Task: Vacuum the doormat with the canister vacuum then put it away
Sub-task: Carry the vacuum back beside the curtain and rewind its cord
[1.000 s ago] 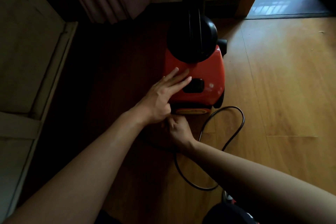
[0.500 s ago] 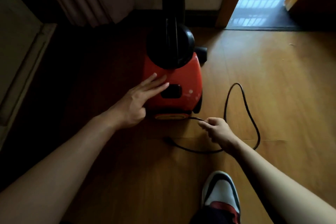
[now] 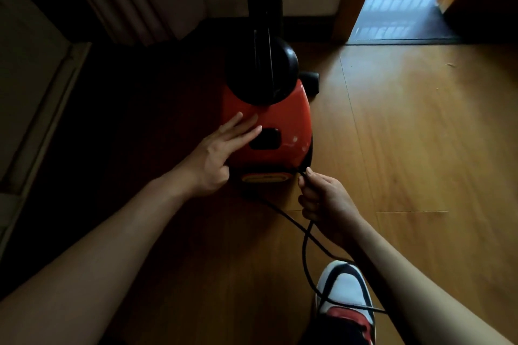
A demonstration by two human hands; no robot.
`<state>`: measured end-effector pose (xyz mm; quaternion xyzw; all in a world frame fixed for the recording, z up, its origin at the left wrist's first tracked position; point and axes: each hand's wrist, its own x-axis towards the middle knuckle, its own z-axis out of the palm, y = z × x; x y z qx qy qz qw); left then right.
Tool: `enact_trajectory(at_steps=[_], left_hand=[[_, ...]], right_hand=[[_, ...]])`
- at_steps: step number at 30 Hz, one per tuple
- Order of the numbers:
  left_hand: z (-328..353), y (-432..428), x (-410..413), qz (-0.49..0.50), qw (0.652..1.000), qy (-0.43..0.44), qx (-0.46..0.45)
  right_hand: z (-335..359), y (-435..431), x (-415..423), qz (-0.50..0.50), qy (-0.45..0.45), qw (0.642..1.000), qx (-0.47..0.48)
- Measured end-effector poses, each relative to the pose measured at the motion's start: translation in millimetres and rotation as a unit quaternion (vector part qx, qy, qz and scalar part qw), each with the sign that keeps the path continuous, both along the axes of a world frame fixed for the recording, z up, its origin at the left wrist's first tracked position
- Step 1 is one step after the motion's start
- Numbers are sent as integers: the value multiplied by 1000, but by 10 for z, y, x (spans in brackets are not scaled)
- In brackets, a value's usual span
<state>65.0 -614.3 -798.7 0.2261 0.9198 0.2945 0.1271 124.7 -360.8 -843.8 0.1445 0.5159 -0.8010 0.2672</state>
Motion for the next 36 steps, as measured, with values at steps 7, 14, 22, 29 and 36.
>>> enact_trajectory(at_steps=[7,14,22,29,36], left_hand=[[0,18,0,1,1000,6,-7],[-45,-5,-1,-13,1000,18,-8],[-61,-10,-18,-16,1000,10,2],[-53,-5,-22,-6,1000,7,6],[-80,-60,-47,-17,1000,14,5]], right_hand=[[158,-231,25,75,90,993,-25],[44,-664,62,114,120,986,24],[25,-1099,-32,88,23,995,47],[-217,-1424,-15,8,-25,993,114],[-478,-1259,-103,66,-16,979,193]])
